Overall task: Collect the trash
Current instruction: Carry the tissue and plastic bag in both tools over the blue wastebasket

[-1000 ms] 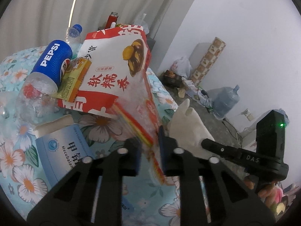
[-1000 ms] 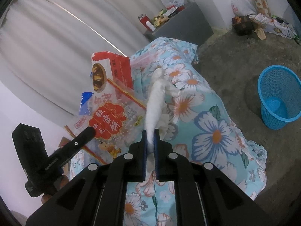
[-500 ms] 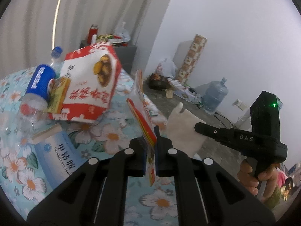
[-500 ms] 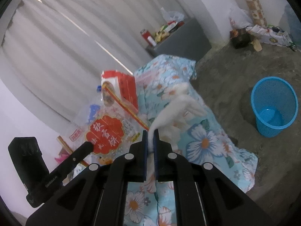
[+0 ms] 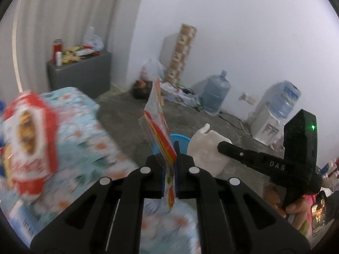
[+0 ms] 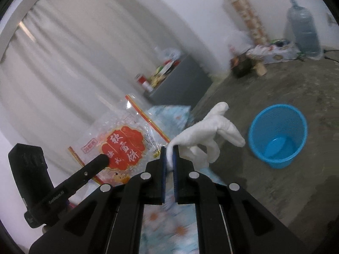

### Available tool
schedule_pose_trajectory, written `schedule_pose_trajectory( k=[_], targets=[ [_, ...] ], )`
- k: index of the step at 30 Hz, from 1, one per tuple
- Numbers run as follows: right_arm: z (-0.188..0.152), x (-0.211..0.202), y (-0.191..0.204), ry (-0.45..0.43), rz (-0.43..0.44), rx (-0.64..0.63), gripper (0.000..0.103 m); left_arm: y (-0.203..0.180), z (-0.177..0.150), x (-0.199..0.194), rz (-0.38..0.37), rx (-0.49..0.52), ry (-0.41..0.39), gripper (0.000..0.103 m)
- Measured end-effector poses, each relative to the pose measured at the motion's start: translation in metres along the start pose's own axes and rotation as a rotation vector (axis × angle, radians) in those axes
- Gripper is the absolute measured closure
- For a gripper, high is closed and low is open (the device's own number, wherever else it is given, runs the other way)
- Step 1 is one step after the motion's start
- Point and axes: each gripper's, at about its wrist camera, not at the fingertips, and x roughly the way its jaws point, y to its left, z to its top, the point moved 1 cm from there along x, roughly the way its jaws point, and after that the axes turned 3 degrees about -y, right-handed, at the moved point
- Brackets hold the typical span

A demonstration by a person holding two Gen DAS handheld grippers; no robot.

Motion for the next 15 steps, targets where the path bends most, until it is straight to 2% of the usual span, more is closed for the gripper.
schedule_pose_trajectory(
  k=[3,7,10,12,15],
  targets=[
    [0.014,0.003,-0.035,-0.033,-0.059,0.052,0.097,-0.018,0.02,0.048,-0.041,0.023,0.065,0.098],
    [0.029,0.017,-0.094,-0.042,-0.141,0.136,0.097,-0.034,0.035,0.129,-0.049,0.072,0.183,0.098],
    [0.034,0.044,-0.139,0.002,-0.193,0.214,0.097,-0.039,0.036,0.19,-0.076,0.08,0.281,0.098],
    [0.033,0.062,-0.169,0.039,-0.209,0.264,0.097,-0.044,0.033,0.227,-0.04,0.129,0.314,0.098],
    [0.034,0.091,-0.207,0.076,-0.234,0.337,0.096,-0.051,0.023,0.278,-0.025,0.206,0.379,0.098]
  ],
)
